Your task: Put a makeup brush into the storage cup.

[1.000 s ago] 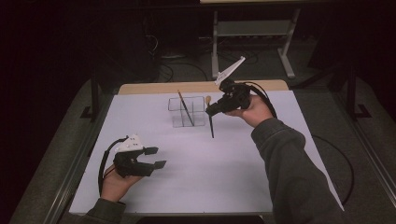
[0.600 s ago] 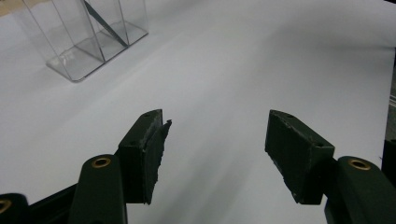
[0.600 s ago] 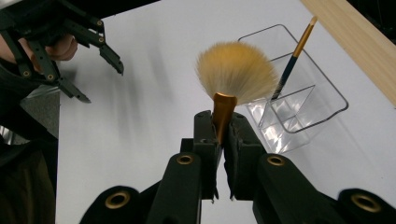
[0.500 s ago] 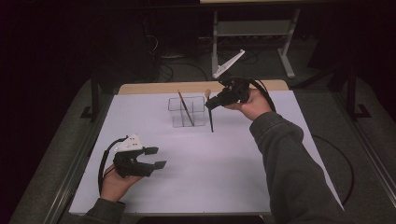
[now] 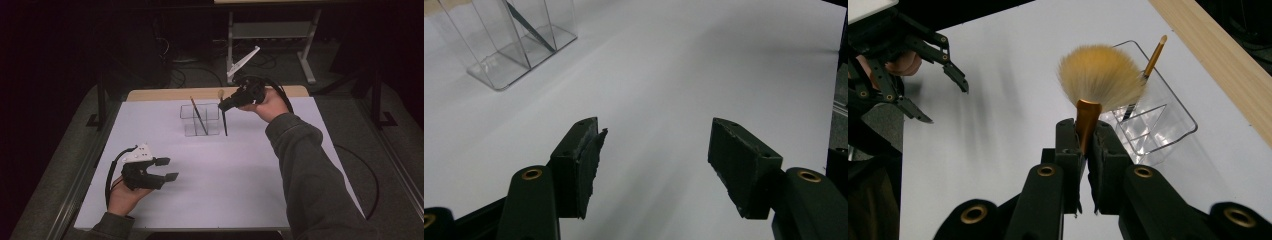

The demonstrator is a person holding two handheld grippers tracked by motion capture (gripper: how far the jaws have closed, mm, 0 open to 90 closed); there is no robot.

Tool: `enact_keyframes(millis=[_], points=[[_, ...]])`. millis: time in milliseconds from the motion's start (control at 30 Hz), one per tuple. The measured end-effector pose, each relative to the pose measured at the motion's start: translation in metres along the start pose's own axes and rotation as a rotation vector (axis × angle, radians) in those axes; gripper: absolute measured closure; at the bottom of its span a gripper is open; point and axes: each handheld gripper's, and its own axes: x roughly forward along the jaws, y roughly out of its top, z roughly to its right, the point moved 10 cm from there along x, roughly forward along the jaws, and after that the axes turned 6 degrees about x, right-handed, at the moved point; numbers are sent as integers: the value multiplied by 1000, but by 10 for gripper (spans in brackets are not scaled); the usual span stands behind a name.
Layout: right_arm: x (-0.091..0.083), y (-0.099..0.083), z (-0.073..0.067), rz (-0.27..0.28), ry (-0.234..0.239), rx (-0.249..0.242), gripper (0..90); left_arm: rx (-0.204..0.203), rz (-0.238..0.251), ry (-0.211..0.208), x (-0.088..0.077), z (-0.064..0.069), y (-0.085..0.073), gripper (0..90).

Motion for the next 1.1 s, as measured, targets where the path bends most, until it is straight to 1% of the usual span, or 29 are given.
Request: enact_keyframes(millis=[300, 333, 400, 433, 467, 567, 600, 633, 667, 800, 833, 1000, 1067, 1100], points=[[-2, 6, 4, -2, -5, 11, 829, 3, 3, -1, 0, 1, 0, 366], [-2, 7, 5, -1, -6, 6, 829, 5, 4, -2, 0, 1, 1, 366], [-3, 9, 6, 1, -9, 3, 829, -1, 10, -2, 0, 1, 1, 366], [-3, 11, 6, 3, -6, 9, 829, -1, 13, -3, 0, 1, 2, 366], [-3, 12, 7, 0, -11, 7, 829, 5, 9, -1, 0, 0, 1, 366], [-4, 15, 8, 3, -11, 9, 829, 7, 9, -2, 0, 0, 1, 366], [-4, 16, 9, 5, -14, 0, 829, 6, 8, -3, 0, 0, 1, 366], [-4, 17, 9, 1, -16, 12, 829, 12, 8, -2, 0, 0, 1, 366], [-4, 19, 10, 5, -18, 3, 829, 3, 9, -5, 0, 1, 1, 366], [-4, 22, 12, 2, -18, 10, 829, 6, 13, -5, 0, 1, 2, 366], [-4, 23, 13, 5, -22, -2, 829, 5, 12, -6, 0, 1, 2, 366], [-3, 26, 17, 3, -27, 4, 829, -2, 7, -7, 1, 1, 1, 366], [-3, 28, 19, 0, -29, 15, 829, -4, 9, -7, 1, 1, 1, 366], [-3, 29, 20, 1, -32, 11, 829, 1, 9, -5, 0, 0, 1, 366]])
